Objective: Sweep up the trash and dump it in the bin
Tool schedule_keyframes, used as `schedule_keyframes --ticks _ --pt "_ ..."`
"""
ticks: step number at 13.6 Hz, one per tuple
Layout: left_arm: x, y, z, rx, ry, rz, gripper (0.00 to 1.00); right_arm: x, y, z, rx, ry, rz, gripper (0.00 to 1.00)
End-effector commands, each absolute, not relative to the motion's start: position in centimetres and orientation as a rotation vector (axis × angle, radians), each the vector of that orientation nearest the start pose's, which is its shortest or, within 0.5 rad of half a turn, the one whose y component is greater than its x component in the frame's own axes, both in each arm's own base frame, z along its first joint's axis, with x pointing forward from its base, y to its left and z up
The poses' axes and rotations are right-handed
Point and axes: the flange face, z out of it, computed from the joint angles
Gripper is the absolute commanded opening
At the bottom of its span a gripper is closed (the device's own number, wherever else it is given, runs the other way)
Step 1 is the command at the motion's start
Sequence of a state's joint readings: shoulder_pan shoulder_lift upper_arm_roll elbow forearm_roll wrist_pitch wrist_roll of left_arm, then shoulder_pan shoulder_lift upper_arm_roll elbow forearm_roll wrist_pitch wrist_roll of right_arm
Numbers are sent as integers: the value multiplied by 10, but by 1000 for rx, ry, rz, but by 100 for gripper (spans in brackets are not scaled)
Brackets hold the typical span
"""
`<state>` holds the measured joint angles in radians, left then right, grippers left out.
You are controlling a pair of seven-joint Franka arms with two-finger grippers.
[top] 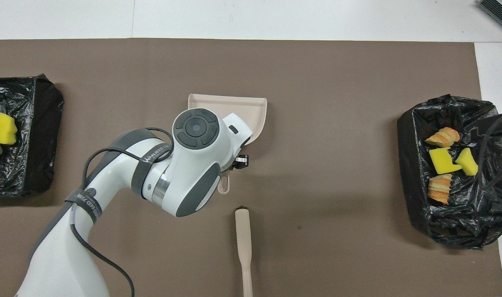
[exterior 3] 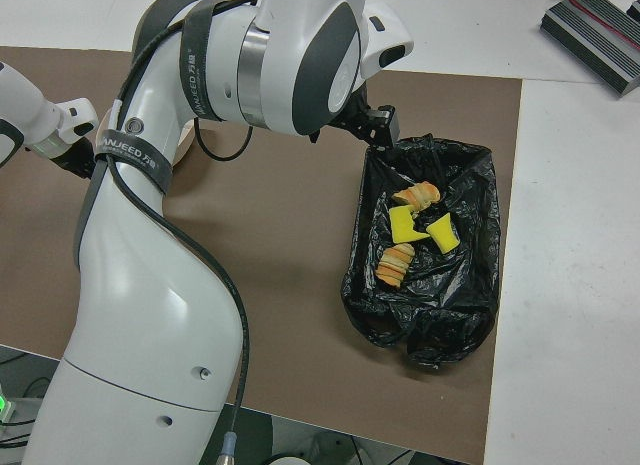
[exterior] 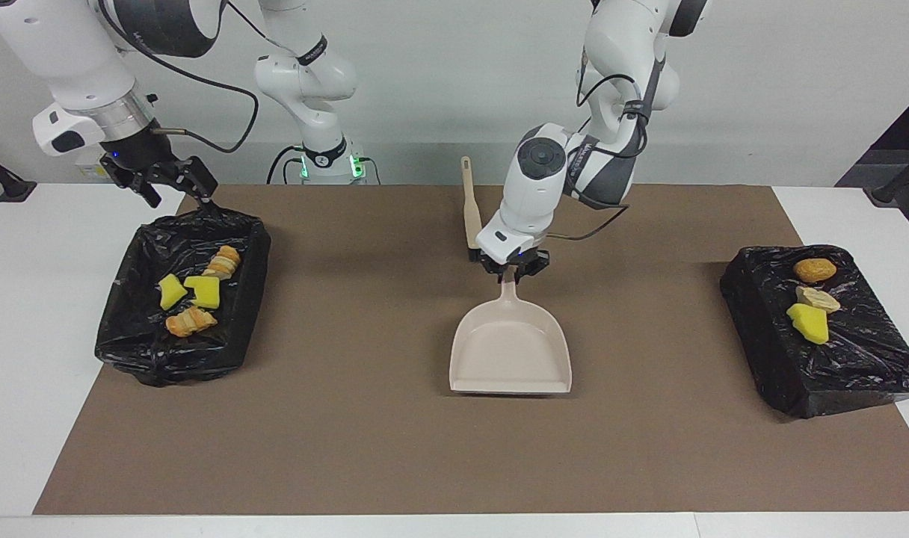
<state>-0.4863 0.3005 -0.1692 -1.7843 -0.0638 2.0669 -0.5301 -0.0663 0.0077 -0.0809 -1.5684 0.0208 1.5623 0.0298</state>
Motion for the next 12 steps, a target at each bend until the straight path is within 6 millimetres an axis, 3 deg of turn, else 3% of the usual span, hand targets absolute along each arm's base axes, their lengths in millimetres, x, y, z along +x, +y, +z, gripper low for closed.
schedule_keyframes --ticks 1,4,5,6,7,9,12 --pt "498 -407 376 -3274 32 135 0 544 -76 622 -3089 258 34 100" --pt "495 -416 372 -3263 42 148 4 534 -66 617 -3097 259 84 100" --pt "497 -414 372 -3261 42 145 25 532 -66 619 -3100 257 61 100" --pt "500 -410 373 -3258 40 136 55 532 -65 616 -3104 255 49 100" --pt "504 -405 377 -3261 46 127 95 533 -60 615 -3107 239 44 100" --pt "516 -381 395 -3262 179 80 100 536 -50 617 -3153 179 35 100" --pt "528 -322 419 -3217 228 153 100 537 -33 620 -3158 128 27 100"
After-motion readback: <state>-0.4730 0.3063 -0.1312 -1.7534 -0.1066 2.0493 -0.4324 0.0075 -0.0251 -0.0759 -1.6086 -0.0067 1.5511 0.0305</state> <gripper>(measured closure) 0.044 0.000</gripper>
